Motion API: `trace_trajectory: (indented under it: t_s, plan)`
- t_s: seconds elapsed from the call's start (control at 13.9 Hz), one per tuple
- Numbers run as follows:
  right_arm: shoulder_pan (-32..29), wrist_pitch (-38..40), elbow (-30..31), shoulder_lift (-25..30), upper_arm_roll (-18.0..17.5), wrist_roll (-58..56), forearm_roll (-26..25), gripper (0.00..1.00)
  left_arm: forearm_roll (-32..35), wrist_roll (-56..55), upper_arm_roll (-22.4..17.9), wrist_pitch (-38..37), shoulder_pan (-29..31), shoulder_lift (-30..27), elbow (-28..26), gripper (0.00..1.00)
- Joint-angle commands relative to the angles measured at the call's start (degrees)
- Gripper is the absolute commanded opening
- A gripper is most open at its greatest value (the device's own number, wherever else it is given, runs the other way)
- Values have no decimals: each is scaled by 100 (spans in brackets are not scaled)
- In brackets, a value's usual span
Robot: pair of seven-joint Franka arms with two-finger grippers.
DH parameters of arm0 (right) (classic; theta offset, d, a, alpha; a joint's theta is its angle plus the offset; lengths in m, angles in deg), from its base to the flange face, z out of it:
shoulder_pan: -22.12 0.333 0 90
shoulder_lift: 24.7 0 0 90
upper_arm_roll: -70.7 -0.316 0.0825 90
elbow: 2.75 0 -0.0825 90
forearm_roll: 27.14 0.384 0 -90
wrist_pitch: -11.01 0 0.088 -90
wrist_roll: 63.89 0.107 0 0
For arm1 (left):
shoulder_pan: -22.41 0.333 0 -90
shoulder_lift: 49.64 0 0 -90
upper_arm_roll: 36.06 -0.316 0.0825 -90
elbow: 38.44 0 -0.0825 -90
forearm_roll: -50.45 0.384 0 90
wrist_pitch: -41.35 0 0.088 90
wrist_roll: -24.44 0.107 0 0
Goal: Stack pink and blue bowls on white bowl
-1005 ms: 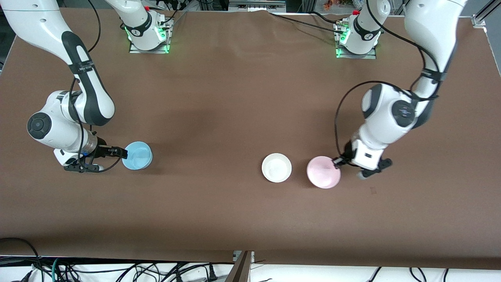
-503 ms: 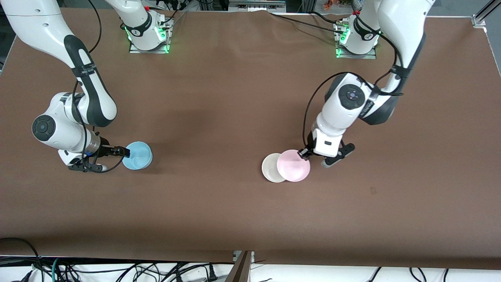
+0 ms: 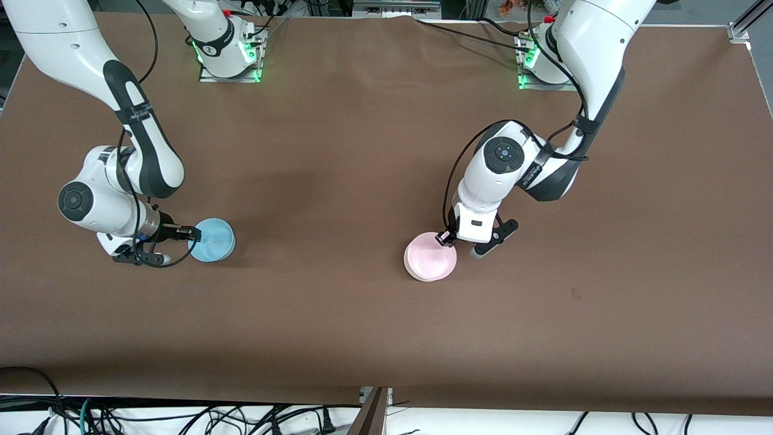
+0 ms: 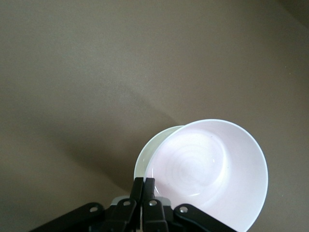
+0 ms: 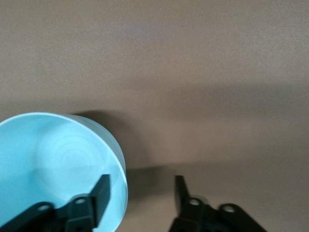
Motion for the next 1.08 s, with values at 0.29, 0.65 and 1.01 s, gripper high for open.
trace_trajectory:
  t_s: [0.29,0.65,1.01]
  plan:
    - [-41,-32,54,41,-92,-72,110,3,154,-267,-75,246,-64,233,160,0]
    - [-32,276,-174,199,-293,-37,110,0,163,-328,-83,395,-55,321,160,0]
    - [-23,583,-359,331,-662,-19,110,0,163,-328,-92,413,-64,426,160,0]
